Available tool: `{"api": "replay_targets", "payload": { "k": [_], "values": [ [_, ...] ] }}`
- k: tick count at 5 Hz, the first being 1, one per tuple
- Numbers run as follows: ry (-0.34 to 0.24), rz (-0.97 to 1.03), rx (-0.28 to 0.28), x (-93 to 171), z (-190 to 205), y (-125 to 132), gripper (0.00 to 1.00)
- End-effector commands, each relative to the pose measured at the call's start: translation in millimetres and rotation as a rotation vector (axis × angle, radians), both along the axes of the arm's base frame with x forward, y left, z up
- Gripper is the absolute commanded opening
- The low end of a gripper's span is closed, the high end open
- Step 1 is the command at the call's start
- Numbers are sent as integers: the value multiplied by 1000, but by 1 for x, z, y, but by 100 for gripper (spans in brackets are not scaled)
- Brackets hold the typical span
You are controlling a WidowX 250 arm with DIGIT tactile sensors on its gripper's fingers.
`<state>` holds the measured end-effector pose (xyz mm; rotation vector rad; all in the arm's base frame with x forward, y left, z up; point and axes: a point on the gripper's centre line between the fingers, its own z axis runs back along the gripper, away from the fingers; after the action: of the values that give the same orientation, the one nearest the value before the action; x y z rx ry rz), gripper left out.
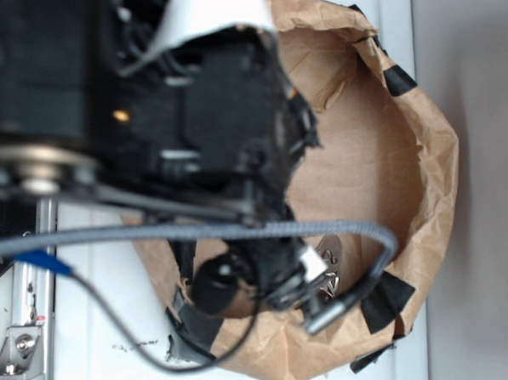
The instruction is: Grab the silver keys.
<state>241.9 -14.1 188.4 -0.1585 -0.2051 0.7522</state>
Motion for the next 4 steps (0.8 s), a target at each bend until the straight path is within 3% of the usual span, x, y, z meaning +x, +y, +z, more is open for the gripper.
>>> {"api": "replay_targets", "payload": {
  "k": [1,2,3,4],
  "values": [
    [-41,116,4,5,-3,10,100],
    [-61,110,-25,18,-25,17,100],
    [-35,88,-83,31,-55,18,100],
    [-37,115,-38,38,-68,29,100]
  ]
}}
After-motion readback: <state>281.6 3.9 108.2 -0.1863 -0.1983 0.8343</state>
